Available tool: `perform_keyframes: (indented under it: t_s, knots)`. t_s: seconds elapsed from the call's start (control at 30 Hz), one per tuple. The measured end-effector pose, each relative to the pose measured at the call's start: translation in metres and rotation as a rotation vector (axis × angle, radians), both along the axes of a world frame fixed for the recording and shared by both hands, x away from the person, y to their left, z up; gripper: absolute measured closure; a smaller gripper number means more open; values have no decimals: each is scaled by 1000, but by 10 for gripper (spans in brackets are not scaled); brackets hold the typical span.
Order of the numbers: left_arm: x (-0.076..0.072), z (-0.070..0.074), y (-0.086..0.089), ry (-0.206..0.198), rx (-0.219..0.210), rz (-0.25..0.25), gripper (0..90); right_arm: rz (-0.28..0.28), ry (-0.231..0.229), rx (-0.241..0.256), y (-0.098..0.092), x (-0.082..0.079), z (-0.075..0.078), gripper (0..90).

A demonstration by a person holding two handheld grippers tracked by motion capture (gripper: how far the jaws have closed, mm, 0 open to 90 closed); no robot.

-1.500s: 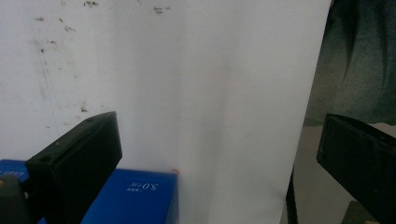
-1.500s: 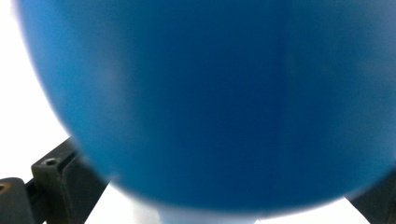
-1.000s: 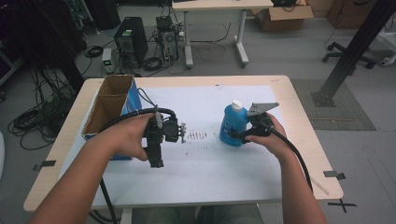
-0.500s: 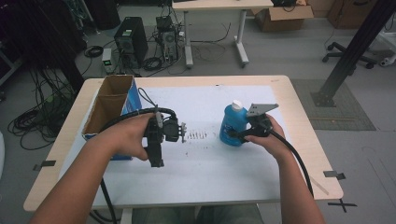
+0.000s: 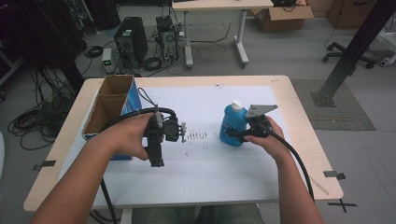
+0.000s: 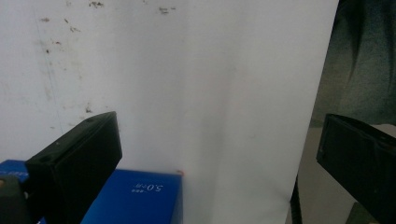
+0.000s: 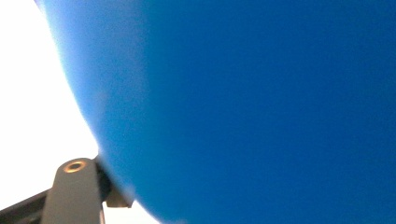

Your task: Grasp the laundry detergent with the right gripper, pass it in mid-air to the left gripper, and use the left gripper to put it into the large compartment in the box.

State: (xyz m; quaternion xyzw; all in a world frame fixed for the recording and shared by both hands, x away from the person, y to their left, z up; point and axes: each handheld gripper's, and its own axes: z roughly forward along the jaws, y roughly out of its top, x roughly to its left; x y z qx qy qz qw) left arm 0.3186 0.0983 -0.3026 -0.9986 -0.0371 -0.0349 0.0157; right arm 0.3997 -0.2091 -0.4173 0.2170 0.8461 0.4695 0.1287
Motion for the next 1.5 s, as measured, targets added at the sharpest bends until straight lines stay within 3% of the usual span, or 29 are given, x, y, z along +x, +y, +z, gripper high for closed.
perform_keyframes:
  t_s: [0.1, 0.23, 0.6, 0.7, 0.8, 0.93, 1.23, 1.37, 1.5]
  knots:
    - [0, 0, 1, -3, -4, 3, 4, 2, -5, -4, 1, 0, 0, 305]
    - [0, 0, 1, -3, 3, 1, 4, 13, -16, -7, 1, -1, -3, 412]
    - [2, 1, -1, -6, 0, -2, 4, 34, -27, 18, -1, -3, -4, 452]
    - [3, 2, -1, -7, -5, -2, 4, 49, -32, 89, -4, -5, 3, 455]
    - [3, 3, -1, -5, 0, 4, 4, 63, -43, 104, -6, -7, 9, 455]
    - [5, 7, -1, -9, -5, 7, 5, 86, -58, 79, -7, -11, 26, 455]
    - [6, 15, -3, -12, -10, -1, 4, 162, -44, 41, -3, -24, 50, 455]
    - [5, 21, -5, -15, -7, -2, 4, 234, -35, -17, 4, -35, 65, 455]
    - [5, 28, -6, -20, -16, -9, 4, 273, -40, -19, 8, -44, 74, 456]
